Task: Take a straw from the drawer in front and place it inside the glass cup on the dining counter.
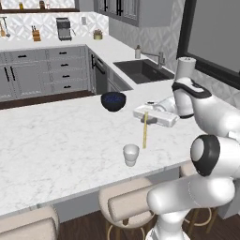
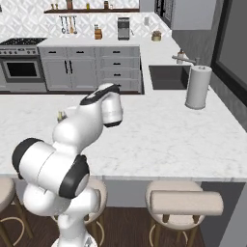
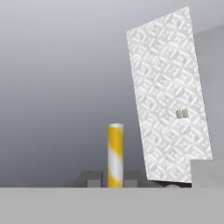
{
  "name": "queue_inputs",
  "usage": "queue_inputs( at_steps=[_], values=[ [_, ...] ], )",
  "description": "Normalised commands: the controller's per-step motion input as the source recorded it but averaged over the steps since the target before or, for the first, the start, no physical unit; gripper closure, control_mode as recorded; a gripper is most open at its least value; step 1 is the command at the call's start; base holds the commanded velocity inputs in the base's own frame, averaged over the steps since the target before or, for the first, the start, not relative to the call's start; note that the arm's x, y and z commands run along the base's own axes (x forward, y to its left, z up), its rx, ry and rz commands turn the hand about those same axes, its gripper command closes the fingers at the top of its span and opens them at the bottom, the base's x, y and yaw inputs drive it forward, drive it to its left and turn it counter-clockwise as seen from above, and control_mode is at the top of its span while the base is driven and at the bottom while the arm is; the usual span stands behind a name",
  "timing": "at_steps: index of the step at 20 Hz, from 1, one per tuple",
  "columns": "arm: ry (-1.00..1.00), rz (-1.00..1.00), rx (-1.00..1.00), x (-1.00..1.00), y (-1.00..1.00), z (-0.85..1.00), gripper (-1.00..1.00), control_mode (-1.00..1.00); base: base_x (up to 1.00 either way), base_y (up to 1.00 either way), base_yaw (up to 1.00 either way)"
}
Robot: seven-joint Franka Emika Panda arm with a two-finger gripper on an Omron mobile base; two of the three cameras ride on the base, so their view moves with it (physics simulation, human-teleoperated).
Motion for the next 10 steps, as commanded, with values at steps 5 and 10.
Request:
queue_inputs(
  at_steps=[5, 10],
  values=[
    [0.00, 0.12, 0.07, 0.16, 0.00, -0.21, 1.00, -1.00, 0.00, 0.00, 0.00],
    [0.00, 0.06, 0.00, 0.25, 0.00, -0.12, 1.00, -1.00, 0.00, 0.00, 0.00]
  ],
)
